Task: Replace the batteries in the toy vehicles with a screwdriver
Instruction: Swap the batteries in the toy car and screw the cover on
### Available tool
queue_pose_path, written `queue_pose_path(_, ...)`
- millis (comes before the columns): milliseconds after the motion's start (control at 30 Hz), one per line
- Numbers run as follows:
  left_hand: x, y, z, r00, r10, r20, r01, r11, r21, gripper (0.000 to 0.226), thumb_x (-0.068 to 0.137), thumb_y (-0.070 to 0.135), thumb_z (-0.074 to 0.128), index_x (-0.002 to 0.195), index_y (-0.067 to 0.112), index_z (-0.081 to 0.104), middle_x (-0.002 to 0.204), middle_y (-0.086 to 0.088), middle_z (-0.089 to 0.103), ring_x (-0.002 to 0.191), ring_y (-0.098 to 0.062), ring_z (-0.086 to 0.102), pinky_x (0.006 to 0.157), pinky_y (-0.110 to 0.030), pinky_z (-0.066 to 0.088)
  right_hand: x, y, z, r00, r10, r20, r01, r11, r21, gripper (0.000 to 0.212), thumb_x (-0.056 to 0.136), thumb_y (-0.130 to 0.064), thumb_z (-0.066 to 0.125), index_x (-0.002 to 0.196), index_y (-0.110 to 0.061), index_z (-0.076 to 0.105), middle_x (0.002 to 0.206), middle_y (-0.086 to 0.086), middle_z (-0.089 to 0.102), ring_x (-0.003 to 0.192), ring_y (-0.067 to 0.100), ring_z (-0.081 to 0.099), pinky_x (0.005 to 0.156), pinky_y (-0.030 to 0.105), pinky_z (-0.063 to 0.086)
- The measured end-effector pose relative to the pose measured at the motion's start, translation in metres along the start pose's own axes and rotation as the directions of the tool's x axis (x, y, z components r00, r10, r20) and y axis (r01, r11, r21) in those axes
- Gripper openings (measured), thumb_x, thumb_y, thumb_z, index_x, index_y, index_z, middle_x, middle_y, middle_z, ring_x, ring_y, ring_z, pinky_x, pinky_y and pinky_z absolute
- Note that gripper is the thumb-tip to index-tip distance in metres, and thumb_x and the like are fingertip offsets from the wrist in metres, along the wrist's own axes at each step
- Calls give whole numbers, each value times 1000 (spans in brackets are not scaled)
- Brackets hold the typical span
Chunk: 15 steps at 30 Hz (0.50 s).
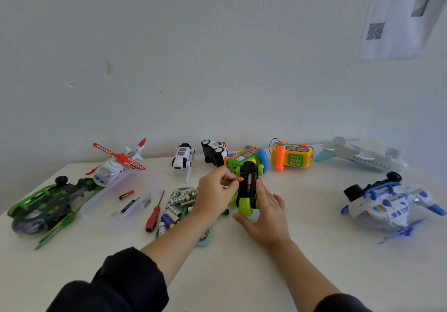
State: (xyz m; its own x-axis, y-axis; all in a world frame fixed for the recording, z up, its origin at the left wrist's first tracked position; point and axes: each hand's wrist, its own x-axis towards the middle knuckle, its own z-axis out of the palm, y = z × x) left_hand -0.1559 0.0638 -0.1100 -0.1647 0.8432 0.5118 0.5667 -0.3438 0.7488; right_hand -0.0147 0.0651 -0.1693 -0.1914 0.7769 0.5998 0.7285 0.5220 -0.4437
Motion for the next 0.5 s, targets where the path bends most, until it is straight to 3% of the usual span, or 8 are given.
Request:
queue_pose_path(167, -11, -3, 2, 962, 269, 53, -274, 949, 158, 6, 75, 12, 69, 76, 6, 69, 77, -5, 68, 69, -12, 61, 63, -26, 51, 0, 0, 2, 1000, -15, -18, 16, 999, 34, 92, 70, -65, 51, 140, -13, 23, 131, 11, 58, 115, 25, 59, 94, 48, 40)
queue_pose_path(267, -11, -5, 4, 961, 256, 101, -271, 944, 187, 8, 76, 14, 72, 74, 7, 69, 77, -4, 67, 72, -15, 62, 65, -25, 46, 0, 0, 2, 1000, -17, -15, 18, 999, 46, 91, 71, -65, 50, 140, -13, 21, 131, 11, 58, 116, 25, 59, 94, 47, 40)
queue_pose_path(333, -7, -2, 5, 987, 140, 84, -152, 975, 161, 5, 78, 12, 74, 80, 10, 70, 86, -1, 66, 74, -9, 59, 63, -16, 42, -1, 0, 1, 1000, -14, -12, 15, 999, 50, 90, 72, -64, 51, 140, -11, 24, 131, 12, 58, 115, 26, 59, 93, 48, 41)
queue_pose_path(400, -1, 3, 7, 987, -95, 128, 88, 994, 64, 21, 79, 13, 74, 98, 16, 65, 97, 2, 63, 77, -5, 59, 67, -11, 44, -1, 0, 0, 1000, 3, -15, -2, 998, 55, 89, 72, -62, 51, 139, -7, 31, 131, 14, 57, 115, 27, 60, 92, 49, 42)
queue_pose_path(500, 10, 8, 3, 857, -415, 307, 483, 854, -192, 50, 78, 3, 73, 123, 15, 52, 97, -6, 66, 84, -18, 65, 75, -29, 51, -1, 0, 1, 1000, -6, -3, 6, 999, 37, 88, 72, -62, 51, 138, -6, 33, 133, 15, 55, 116, 28, 59, 92, 47, 39)
